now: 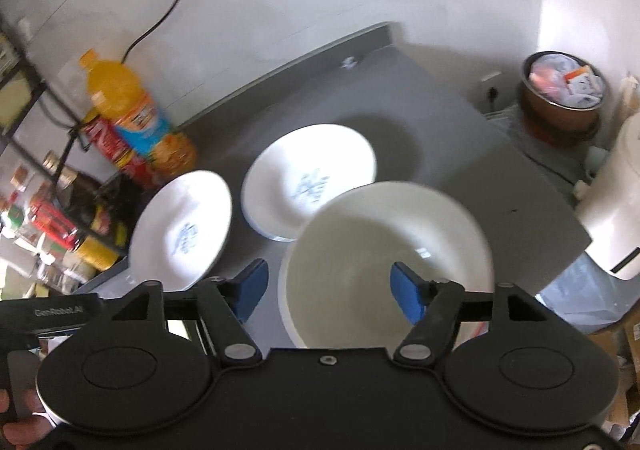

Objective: Organize plates and bowls
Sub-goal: 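Open the right tool and lift it away from the bowl stack, then move both tools toward the white plate printed 'Sweet'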

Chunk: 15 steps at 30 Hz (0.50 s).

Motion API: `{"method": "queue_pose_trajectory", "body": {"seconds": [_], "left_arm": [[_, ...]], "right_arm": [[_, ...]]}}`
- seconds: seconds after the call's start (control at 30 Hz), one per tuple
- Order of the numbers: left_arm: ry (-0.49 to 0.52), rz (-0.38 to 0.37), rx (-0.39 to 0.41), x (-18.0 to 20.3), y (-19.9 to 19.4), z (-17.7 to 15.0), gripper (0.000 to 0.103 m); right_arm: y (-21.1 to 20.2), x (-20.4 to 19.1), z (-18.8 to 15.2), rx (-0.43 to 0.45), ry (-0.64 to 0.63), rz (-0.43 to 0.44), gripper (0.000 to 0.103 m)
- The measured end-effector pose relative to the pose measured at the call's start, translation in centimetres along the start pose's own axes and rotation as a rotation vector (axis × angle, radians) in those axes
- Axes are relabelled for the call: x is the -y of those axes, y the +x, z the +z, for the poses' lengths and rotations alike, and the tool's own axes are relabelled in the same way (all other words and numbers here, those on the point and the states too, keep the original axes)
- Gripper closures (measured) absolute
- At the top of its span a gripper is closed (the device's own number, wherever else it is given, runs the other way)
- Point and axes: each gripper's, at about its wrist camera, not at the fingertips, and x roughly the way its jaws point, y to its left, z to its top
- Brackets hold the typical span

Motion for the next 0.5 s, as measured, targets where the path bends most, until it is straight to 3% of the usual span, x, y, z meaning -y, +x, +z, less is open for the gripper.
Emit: {"method": "queue_pose_trajectory", "body": {"seconds": [0.13, 0.5], "left_arm": [[0.011, 0.009, -0.010, -1.7, -0.5, -0.9, 0.027], [-0.013, 0.015, -0.033, -7.1, -1.1, -3.8, 0.025]], "right_arm": [[0.1, -2.1, -0.6, -0.022, -0.026, 0.024, 0.024], [0.8, -6.9, -3.0, -0.064, -0.091, 0.063, 0.016]]}}
